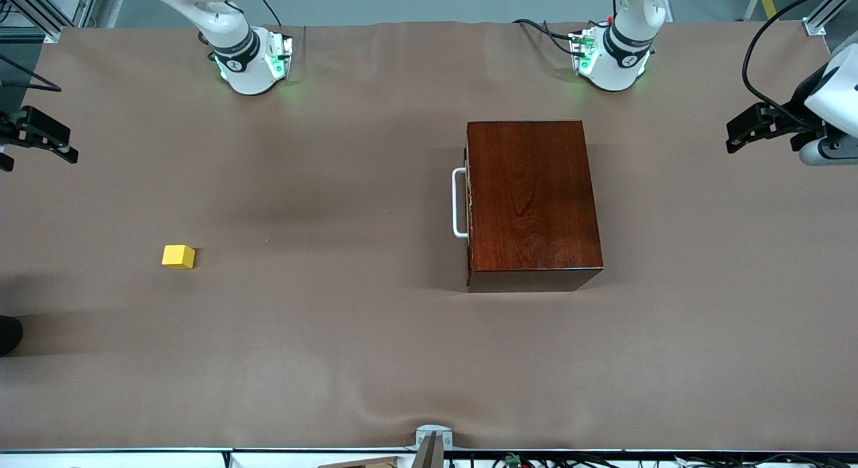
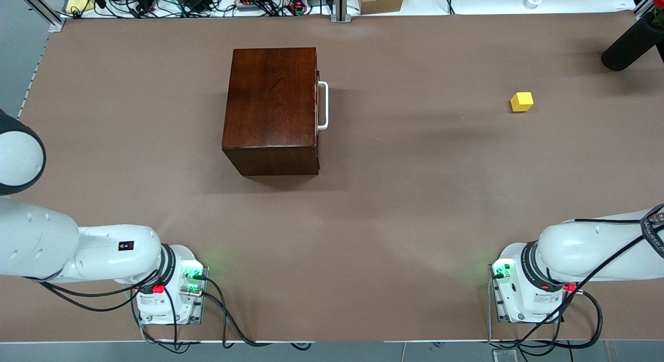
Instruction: Open drawer, take yellow block, close drawer
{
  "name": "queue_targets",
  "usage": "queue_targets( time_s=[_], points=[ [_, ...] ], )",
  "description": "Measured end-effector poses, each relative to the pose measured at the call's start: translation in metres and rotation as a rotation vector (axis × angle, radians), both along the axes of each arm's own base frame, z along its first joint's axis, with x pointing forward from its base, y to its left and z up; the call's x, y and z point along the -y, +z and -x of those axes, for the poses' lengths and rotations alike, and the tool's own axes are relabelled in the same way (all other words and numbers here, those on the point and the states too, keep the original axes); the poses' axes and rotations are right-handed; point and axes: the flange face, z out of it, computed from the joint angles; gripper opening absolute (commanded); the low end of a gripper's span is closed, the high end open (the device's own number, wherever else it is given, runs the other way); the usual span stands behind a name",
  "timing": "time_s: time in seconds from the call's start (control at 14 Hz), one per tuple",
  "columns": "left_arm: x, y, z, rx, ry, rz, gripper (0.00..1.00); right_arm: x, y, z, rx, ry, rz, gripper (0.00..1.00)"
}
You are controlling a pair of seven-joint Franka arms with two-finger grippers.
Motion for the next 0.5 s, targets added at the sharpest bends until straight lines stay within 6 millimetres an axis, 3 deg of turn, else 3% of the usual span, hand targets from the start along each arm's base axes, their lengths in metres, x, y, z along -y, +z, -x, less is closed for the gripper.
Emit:
queue_targets(
  time_s=[0.5],
  points=[
    [0.007,0.016,0.003,0.030,-0.004,0.028,1.00,-0.006,-0.001,0.000,-0.006,0.010,0.001,1.00]
  ],
)
